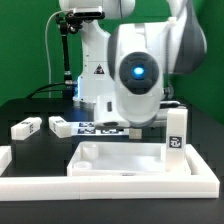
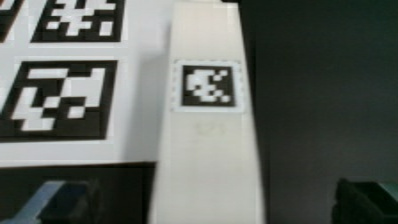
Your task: Assemble desk
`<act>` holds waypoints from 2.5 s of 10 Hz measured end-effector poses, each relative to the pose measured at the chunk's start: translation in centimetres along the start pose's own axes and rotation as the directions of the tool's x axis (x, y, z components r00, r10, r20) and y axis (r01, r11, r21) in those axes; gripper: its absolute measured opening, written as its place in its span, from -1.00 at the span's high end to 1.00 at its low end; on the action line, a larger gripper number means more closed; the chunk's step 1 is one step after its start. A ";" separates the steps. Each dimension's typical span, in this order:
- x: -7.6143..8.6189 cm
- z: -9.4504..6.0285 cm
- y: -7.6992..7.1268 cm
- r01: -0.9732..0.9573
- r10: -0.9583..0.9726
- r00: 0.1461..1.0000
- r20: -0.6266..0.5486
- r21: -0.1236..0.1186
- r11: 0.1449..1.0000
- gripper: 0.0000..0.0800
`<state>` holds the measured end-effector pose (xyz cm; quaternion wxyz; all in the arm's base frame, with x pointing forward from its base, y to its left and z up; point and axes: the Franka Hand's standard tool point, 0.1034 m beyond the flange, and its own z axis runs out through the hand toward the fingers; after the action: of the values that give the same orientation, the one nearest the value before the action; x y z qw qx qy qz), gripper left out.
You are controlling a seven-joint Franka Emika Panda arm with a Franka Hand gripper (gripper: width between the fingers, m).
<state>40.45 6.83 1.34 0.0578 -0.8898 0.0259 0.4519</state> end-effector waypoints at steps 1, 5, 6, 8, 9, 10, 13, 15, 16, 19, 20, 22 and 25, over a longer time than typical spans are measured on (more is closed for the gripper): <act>0.0 -0.1 0.2 -0.004 0.004 1.000 -0.001 0.004 1.000 -0.62; 0.0 -0.1 0.4 -0.007 0.007 1.000 -0.001 0.008 1.000 0.02; 0.0 -0.1 0.5 -0.007 0.007 1.000 -0.001 0.008 1.000 0.28; 0.0 -0.1 0.5 -0.007 0.007 1.000 -0.001 0.008 1.000 0.28; 0.0 -0.1 0.5 -0.007 0.007 1.000 -0.001 0.008 1.000 0.28; 0.0 -0.1 0.5 -0.007 0.007 1.000 -0.001 0.008 1.000 0.28; -1.6 -4.2 1.6 0.082 -0.083 0.996 -0.023 -0.011 0.997 0.28; -5.2 -9.0 2.1 0.073 -0.071 0.996 -0.050 0.025 0.997 0.28; -6.3 -10.9 1.8 0.084 -0.083 0.995 -0.064 0.020 0.996 0.28; -6.1 -12.8 1.9 0.097 -0.089 0.942 -0.325 0.008 0.995 0.28; -5.9 -13.0 2.2 0.101 -0.092 0.917 -0.387 0.003 0.995 0.28; -6.6 -17.9 3.7 0.152 -0.146 0.831 -0.537 -0.033 0.988 0.27; -7.5 -23.2 3.8 0.158 -0.163 0.667 -0.727 -0.076 0.985 0.27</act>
Offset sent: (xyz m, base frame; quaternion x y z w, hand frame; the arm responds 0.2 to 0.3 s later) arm 0.0000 0.0000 0.0000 0.0000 0.0000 0.0000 1.0000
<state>54.22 0.07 20.63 0.0793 -0.9949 -0.0330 0.0527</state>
